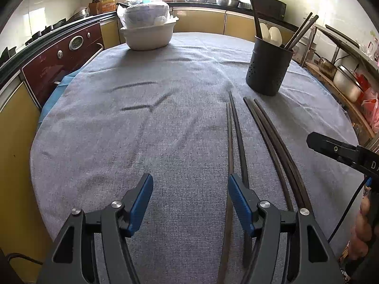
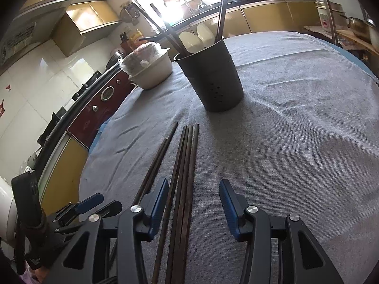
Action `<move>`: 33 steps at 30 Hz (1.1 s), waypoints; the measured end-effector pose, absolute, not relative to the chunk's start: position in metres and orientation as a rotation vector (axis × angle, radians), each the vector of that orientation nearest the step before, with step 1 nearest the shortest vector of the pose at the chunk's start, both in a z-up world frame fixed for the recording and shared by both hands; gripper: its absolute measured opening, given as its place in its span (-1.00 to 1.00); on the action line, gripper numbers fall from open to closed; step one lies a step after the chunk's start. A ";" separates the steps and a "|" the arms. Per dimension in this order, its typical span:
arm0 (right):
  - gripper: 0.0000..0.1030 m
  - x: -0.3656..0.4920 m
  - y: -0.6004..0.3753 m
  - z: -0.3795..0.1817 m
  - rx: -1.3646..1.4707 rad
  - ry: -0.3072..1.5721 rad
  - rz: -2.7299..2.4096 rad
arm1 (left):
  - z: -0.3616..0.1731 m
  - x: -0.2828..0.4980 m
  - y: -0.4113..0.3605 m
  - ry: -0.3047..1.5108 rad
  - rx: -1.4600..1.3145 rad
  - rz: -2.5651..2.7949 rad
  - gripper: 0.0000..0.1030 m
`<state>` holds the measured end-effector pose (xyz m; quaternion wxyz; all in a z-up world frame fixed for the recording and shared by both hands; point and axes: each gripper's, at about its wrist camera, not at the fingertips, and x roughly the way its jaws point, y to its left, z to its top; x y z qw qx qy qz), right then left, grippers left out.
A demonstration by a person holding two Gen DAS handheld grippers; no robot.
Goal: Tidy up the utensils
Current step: 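Withdraw both open tools back to the chopsticks on the cloth, then close the right tool on a chopstick while the left tool grasps another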
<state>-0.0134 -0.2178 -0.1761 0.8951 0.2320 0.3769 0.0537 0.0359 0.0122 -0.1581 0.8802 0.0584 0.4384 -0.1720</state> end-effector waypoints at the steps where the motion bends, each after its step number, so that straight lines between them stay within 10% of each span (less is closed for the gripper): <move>1: -0.07 -0.013 -0.217 -0.176 0.480 0.783 0.114 | -0.159 0.036 0.013 0.918 0.116 -0.358 0.29; 33: -0.67 -0.004 -0.163 -0.186 0.164 0.871 0.037 | -0.169 0.036 0.012 0.934 0.113 -0.368 0.33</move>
